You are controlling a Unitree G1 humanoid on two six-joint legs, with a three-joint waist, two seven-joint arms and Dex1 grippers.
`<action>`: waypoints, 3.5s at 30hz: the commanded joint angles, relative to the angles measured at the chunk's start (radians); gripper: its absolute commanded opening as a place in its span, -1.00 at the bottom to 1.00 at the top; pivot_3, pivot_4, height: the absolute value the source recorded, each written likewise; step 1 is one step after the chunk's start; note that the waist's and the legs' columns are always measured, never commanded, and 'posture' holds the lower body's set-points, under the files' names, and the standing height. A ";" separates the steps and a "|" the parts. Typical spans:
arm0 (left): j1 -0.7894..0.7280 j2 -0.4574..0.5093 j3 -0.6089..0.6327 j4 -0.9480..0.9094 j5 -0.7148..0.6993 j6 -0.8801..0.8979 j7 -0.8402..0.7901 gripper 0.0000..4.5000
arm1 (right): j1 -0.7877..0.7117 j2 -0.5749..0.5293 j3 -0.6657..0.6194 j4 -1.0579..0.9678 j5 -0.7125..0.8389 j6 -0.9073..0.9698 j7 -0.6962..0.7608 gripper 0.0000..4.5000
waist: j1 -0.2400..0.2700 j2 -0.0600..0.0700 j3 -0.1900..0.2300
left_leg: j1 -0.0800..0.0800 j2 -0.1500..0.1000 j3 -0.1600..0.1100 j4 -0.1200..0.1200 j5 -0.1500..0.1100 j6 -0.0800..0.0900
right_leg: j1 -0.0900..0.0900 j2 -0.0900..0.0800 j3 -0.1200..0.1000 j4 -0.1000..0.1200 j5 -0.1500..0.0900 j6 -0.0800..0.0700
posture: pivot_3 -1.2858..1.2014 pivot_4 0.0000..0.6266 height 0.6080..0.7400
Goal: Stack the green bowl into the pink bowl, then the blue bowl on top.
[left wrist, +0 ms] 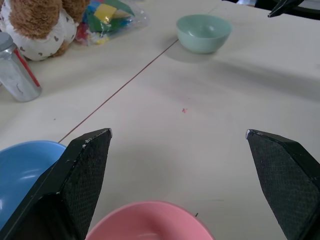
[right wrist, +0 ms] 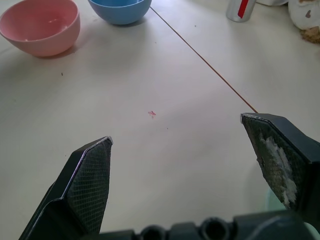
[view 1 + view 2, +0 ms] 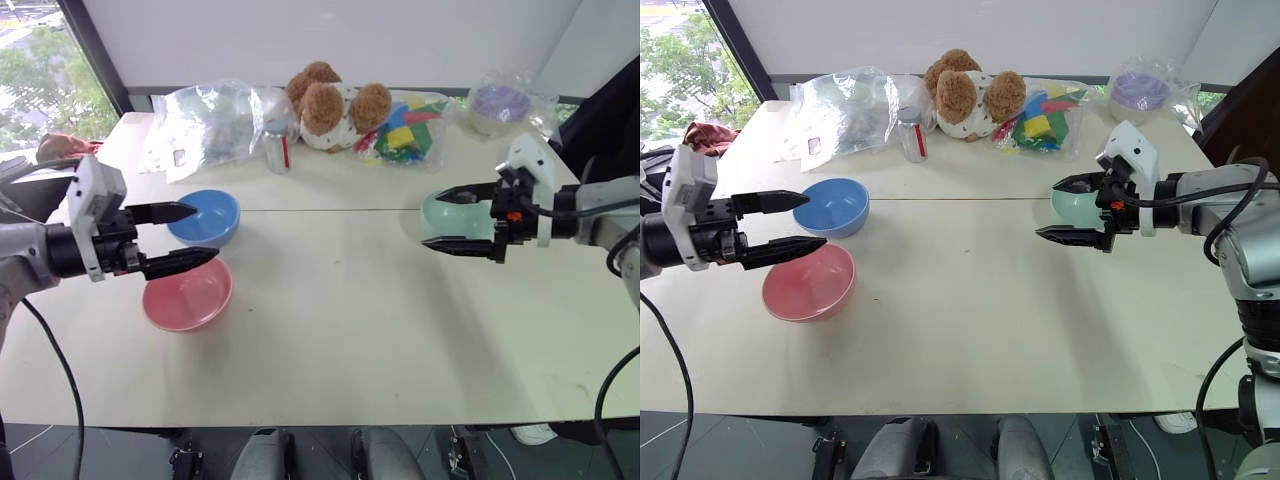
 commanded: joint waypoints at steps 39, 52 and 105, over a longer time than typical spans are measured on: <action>-0.032 0.006 -0.427 0.101 0.492 -0.559 -0.346 -0.97 | 0.040 -0.040 -0.149 -0.096 0.123 0.097 0.044 1.00 | 0.004 0.006 0.000 | 0.001 -0.001 0.011 -0.005 0.002 0.003 | -0.005 -0.005 0.001 0.003 -0.001 -0.003 | 0.03 -0.52 1.00; -0.579 -0.408 -0.814 0.627 0.797 -0.895 -0.409 -0.97 | 0.200 -0.075 -0.433 -0.248 0.345 0.263 -0.013 1.00 | 0.016 0.005 0.000 | 0.001 -0.001 0.016 -0.002 0.003 0.007 | -0.004 0.001 0.001 0.004 0.000 -0.001 | 0.03 -0.52 1.00; -0.237 -0.095 -0.061 0.085 0.124 0.025 -0.240 0.96 | -0.321 0.243 0.376 0.825 -0.561 -0.363 -0.164 0.60 | 0.002 0.000 0.003 | -0.001 -0.001 0.022 0.009 0.004 0.007 | -0.012 0.004 0.020 0.015 0.003 0.005 | 0.03 -0.52 1.00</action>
